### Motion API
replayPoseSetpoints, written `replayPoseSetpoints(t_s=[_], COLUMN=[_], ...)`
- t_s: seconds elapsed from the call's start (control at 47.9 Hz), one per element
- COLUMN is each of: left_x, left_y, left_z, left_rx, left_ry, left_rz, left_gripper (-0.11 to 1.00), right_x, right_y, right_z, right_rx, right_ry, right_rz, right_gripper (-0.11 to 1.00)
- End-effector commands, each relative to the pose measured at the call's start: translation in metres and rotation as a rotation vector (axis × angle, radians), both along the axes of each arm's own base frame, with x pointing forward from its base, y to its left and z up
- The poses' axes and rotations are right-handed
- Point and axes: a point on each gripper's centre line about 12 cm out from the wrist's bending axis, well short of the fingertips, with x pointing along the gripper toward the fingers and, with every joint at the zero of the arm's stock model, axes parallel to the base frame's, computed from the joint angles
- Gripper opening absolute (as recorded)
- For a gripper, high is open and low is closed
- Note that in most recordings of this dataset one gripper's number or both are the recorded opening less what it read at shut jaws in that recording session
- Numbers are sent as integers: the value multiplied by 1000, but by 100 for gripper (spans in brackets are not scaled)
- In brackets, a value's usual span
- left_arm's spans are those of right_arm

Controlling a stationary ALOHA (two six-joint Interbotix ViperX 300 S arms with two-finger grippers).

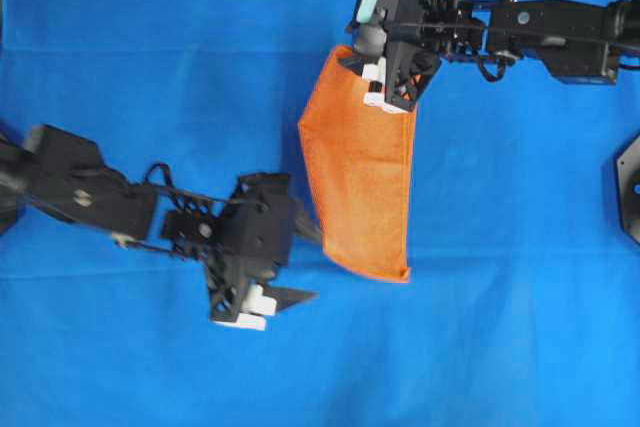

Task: Fold the orange towel.
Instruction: 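Open both grippers and withdraw them to the sides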

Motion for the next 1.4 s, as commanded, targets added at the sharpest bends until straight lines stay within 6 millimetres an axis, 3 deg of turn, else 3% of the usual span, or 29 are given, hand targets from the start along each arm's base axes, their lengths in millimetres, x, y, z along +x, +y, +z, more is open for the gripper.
replayPoseSetpoints(t_s=[0.0, 0.23, 0.439, 0.731, 0.919, 1.379], left_x=[-9, -42, -75, -105, -124, -123], left_y=[3, 14, 33, 71, 92, 100], left_z=[28, 37, 32, 45, 41, 40], left_rx=[1, 13, 0, -22, -22, -20], left_ry=[-28, 21, 17, -189, -268, -307], left_rz=[-4, 3, 51, 169, 244, 273], left_gripper=[74, 74, 74, 74, 74, 74], right_x=[-2, -26, -64, -119, -145, -145], right_y=[6, 19, 40, 74, 86, 84], right_z=[21, 29, 29, 35, 32, 30], right_rx=[-19, -9, 29, 143, 201, 217], right_ry=[-43, -36, -58, -221, -326, -348], right_rz=[14, 13, 9, -12, -16, -34], right_gripper=[57, 57, 58, 57, 57, 57])
